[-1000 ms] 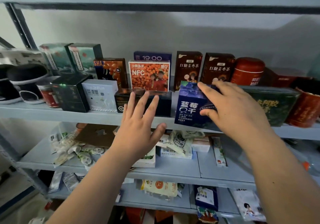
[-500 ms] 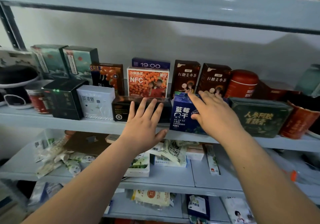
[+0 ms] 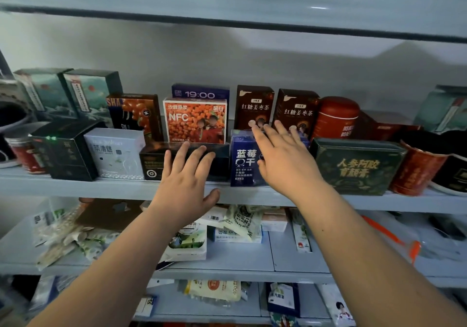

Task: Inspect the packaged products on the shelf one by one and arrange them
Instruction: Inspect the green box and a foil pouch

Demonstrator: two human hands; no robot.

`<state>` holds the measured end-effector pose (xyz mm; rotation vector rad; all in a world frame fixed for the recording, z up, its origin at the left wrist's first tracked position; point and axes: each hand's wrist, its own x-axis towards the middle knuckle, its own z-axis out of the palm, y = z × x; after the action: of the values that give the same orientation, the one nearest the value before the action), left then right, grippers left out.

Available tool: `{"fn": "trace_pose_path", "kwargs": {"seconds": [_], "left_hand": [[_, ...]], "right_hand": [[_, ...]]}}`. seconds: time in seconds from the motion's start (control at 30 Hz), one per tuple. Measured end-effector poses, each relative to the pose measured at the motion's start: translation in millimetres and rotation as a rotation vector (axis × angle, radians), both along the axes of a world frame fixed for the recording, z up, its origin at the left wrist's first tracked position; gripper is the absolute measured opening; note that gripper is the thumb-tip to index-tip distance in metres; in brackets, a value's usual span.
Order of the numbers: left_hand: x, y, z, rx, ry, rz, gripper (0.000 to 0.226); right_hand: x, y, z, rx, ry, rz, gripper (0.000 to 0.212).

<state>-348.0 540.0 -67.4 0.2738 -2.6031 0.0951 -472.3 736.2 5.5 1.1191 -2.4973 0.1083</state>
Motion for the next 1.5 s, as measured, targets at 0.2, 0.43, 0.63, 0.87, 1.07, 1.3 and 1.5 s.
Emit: {"fn": "trace_pose_path", "kwargs": {"seconds": [0.2, 0.43, 0.63, 0.87, 1.07, 1.3, 1.5], "left_hand": [[-2.1, 41.4, 18.8, 0.034, 0.285, -0.102, 0.073], [-40.0, 144.5, 38.4, -0.025, 0.329, -0.444, 0.066], [-104.0, 202.8, 63.1, -0.019, 0.142, -0.375, 0.069], [-149.6, 237.1, 94.6, 0.068, -0.144, -0.128, 0.05], [-132.5, 245.9, 107.0, 0.311, -0.099, -0.134, 0.038], [-85.9, 245.4, 118.7, 0.588, -0.066, -0.214, 0.032], [-63.0, 244.0, 97.9, 0.944, 0.247, -0.291, 0.028]], "right_hand": [[3.4, 39.6, -16.8, -0.064, 0.146, 0.054, 0.086], [-22.1, 132.3, -39.7, -0.288, 0.155, 0.061, 0.085], [-53.5, 194.1, -56.6, -0.378, 0.114, 0.056, 0.082], [-76.0, 241.0, -66.1, -0.426, -0.114, 0.149, 0.07], [-80.3, 262.9, -61.0, -0.596, -0.335, 0.21, 0.08], [-71.0, 261.7, -54.9, -0.968, -0.755, 0.321, 0.082], [-49.9, 251.6, -69.2, -1.315, -1.17, 0.294, 0.078]]}}
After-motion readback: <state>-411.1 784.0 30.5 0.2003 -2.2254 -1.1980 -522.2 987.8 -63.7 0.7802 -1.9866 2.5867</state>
